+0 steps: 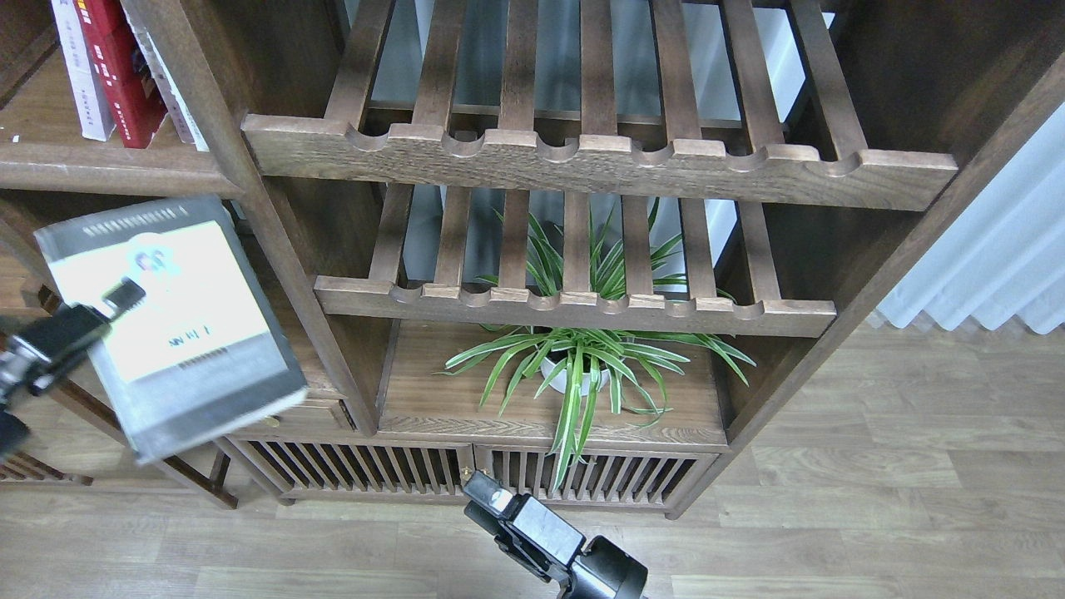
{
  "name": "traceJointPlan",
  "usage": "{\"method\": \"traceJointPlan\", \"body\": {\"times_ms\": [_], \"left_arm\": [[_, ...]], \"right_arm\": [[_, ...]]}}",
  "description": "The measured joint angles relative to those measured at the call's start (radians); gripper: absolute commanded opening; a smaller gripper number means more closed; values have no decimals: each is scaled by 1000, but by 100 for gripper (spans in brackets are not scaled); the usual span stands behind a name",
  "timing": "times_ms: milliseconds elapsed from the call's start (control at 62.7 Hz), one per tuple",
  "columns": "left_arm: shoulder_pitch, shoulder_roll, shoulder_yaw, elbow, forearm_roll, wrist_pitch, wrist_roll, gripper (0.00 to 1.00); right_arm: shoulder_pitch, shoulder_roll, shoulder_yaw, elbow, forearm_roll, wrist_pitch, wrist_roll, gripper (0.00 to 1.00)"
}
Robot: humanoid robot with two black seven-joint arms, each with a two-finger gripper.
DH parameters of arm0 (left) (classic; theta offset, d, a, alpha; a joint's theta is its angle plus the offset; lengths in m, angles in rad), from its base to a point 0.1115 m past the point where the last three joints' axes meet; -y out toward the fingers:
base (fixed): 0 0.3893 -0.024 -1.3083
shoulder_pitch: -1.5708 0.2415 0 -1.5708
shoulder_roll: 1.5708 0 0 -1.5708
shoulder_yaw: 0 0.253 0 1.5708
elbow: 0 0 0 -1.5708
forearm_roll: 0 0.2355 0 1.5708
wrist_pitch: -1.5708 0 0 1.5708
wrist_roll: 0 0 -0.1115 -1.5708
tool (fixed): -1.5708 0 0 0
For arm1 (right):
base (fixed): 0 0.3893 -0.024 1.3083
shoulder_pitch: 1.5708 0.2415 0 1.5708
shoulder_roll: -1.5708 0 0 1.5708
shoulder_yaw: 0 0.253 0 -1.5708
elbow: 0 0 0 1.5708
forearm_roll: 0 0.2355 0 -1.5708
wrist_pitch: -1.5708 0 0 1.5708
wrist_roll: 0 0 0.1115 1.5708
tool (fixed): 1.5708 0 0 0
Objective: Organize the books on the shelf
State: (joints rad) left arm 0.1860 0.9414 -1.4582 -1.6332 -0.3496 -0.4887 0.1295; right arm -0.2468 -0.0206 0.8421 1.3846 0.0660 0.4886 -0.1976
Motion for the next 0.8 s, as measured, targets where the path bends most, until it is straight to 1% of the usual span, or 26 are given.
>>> {"method": "traceJointPlan", "body": {"times_ms": [48, 96, 112, 303, 494, 654, 733, 797], "left_arm": [[3, 18, -34, 0, 1, 0, 2, 7], [5, 40, -78, 8, 6, 0, 14, 8], [7, 58, -123, 24, 20, 0, 34, 8], [11, 100, -259, 83, 58, 0, 85, 8], [9, 121, -406, 138, 128, 0, 112, 9], [0, 123, -516, 149, 220, 0, 136, 8], [-26, 123, -549, 152, 273, 0, 141, 8], [-71, 119, -562, 158, 330, 0, 144, 8]], "right_arm": [[0, 0, 0, -2, 0, 0, 1, 99], [0, 0, 1, -4, 1, 0, 1, 99], [0, -1, 1, -6, 1, 0, 1, 99], [-1, 0, 2, -19, 2, 0, 1, 99], [-2, 1, 2, -21, 2, 0, 2, 99], [-2, 4, 2, -21, 2, 0, 3, 99], [-2, 6, 2, -22, 2, 0, 3, 99], [-3, 7, 2, -25, 2, 0, 3, 99]]}}
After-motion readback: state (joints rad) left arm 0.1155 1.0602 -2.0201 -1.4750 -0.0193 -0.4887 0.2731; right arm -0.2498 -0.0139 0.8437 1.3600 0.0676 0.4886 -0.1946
